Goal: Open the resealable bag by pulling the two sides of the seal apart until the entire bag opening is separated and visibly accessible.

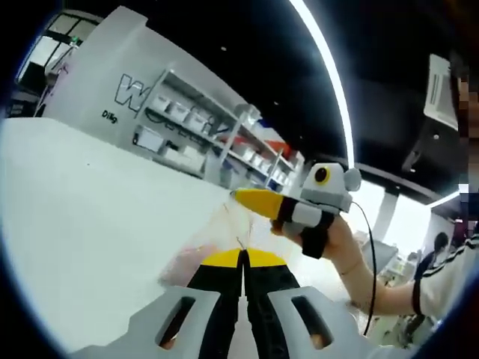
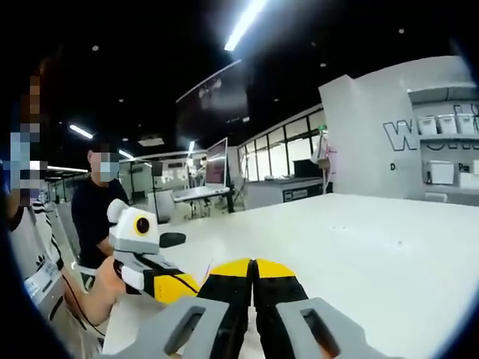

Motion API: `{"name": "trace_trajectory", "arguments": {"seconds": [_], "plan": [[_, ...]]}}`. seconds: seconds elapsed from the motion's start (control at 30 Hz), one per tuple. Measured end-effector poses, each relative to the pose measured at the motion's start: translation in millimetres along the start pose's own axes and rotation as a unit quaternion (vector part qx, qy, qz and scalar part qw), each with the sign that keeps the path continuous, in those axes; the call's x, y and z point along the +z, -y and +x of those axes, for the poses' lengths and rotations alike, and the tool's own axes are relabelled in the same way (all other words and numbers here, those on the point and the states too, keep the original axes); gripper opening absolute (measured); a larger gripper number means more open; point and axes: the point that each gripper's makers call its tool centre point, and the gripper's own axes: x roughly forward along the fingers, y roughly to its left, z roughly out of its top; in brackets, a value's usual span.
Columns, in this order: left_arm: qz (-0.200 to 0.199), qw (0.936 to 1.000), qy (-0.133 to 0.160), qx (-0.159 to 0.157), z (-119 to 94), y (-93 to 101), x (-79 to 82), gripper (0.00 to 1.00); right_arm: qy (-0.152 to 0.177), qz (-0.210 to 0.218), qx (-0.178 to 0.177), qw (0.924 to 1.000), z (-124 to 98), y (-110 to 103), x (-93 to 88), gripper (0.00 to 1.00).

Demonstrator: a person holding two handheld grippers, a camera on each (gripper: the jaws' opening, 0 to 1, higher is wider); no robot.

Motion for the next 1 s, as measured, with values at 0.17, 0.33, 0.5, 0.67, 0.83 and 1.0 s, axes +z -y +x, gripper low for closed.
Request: {"name": "trace_trajectory", "arguments": {"seconds": [0.17, 0.33, 0.5, 0.67, 0.83, 1.0], "plan": [[0.003, 0.9998, -0.013, 0.014, 2.7, -5.2, -8.0, 0.01, -0.002, -0.003, -0.002, 1.0, 0.6, 0.1, -0.9, 0.0], [0.005, 0.9996, -0.021, 0.02, 2.7, -7.9, -12.0, 0.01, -0.003, -0.005, -0.003, 1.0, -0.2, 0.9, -0.5, 0.0], [0.0, 0.9997, -0.023, 0.013, 2.5, -4.5, -13.3, 0.01, 0.0, -0.008, -0.011, 0.9999, -1.0, 3.1, 0.6, 0.0], [-0.004, 0.9994, -0.033, 0.009, 1.4, -1.5, -17.6, 0.01, 0.012, -0.036, -0.043, 0.9983, -3.9, 13.7, 8.4, 0.0], [0.004, 0.9988, -0.042, 0.025, -0.4, -10.5, -29.7, 0.01, 0.042, -0.04, -0.046, 0.9973, -19.9, 18.8, 28.8, 0.0], [0.004, 0.9992, -0.033, 0.021, -1.1, -9.7, -23.1, 0.01, 0.029, -0.039, -0.052, 0.9975, -16.7, 24.4, 19.0, 0.0]]}}
